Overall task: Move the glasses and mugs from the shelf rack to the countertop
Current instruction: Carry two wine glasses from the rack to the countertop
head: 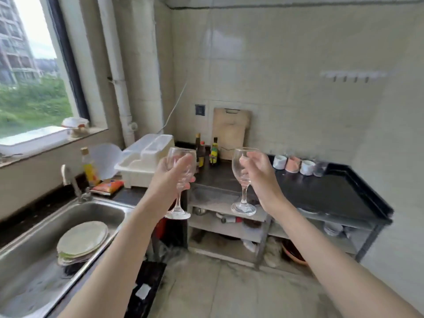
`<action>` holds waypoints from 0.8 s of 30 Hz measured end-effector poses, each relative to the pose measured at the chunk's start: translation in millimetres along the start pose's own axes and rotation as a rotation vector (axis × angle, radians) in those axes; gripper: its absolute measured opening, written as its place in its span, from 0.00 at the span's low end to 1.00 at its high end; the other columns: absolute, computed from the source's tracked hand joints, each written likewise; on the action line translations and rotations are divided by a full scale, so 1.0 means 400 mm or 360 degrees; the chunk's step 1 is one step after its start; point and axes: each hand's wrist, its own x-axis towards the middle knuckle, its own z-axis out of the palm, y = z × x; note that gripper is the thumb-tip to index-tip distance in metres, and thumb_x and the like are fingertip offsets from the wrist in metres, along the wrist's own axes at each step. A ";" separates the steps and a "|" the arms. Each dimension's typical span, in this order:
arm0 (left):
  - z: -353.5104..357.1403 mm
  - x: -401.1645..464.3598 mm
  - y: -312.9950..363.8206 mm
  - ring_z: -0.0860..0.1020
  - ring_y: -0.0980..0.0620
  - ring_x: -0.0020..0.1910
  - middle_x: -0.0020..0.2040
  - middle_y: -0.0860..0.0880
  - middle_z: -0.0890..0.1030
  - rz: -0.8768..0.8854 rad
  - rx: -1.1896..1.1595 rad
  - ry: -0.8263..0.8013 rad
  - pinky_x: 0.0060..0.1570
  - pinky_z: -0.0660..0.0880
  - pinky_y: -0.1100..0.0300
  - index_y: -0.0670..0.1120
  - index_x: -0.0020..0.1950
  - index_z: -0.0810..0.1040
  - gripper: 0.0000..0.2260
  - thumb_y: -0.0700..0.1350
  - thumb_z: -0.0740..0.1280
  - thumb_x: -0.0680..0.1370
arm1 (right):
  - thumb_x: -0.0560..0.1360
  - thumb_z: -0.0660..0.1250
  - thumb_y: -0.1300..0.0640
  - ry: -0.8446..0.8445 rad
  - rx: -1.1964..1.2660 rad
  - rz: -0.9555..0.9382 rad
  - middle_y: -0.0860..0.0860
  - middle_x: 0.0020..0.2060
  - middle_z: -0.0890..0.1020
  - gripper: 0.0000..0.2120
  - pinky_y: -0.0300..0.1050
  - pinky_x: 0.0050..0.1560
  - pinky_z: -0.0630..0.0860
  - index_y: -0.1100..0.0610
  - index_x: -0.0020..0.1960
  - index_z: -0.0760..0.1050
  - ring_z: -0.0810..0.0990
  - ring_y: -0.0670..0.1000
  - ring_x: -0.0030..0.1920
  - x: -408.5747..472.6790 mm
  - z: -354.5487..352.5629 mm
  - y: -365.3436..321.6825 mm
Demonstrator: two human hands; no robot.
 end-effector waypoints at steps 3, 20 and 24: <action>0.134 0.097 -0.057 0.81 0.52 0.38 0.47 0.46 0.79 -0.0028 0.0021 -0.0101 0.39 0.75 0.58 0.45 0.60 0.72 0.29 0.60 0.70 0.65 | 0.66 0.62 0.45 0.0165 -0.0045 0.0042 0.45 0.45 0.75 0.22 0.35 0.41 0.70 0.54 0.57 0.69 0.76 0.41 0.45 0.046 -0.135 0.044; 0.614 0.797 -0.336 0.82 0.50 0.46 0.50 0.48 0.79 -0.0050 0.0174 -0.0441 0.40 0.74 0.60 0.51 0.58 0.69 0.19 0.57 0.67 0.72 | 0.73 0.66 0.53 0.0610 -0.0341 0.0115 0.49 0.53 0.77 0.14 0.39 0.49 0.72 0.54 0.56 0.70 0.77 0.46 0.53 0.634 -0.576 0.352; 0.685 0.943 -0.405 0.76 0.49 0.41 0.41 0.49 0.75 -0.0091 0.0149 -0.0504 0.41 0.72 0.58 0.54 0.46 0.71 0.07 0.52 0.67 0.73 | 0.73 0.67 0.52 0.0621 -0.0394 0.0172 0.49 0.52 0.78 0.16 0.31 0.40 0.71 0.55 0.58 0.70 0.77 0.42 0.50 0.763 -0.639 0.429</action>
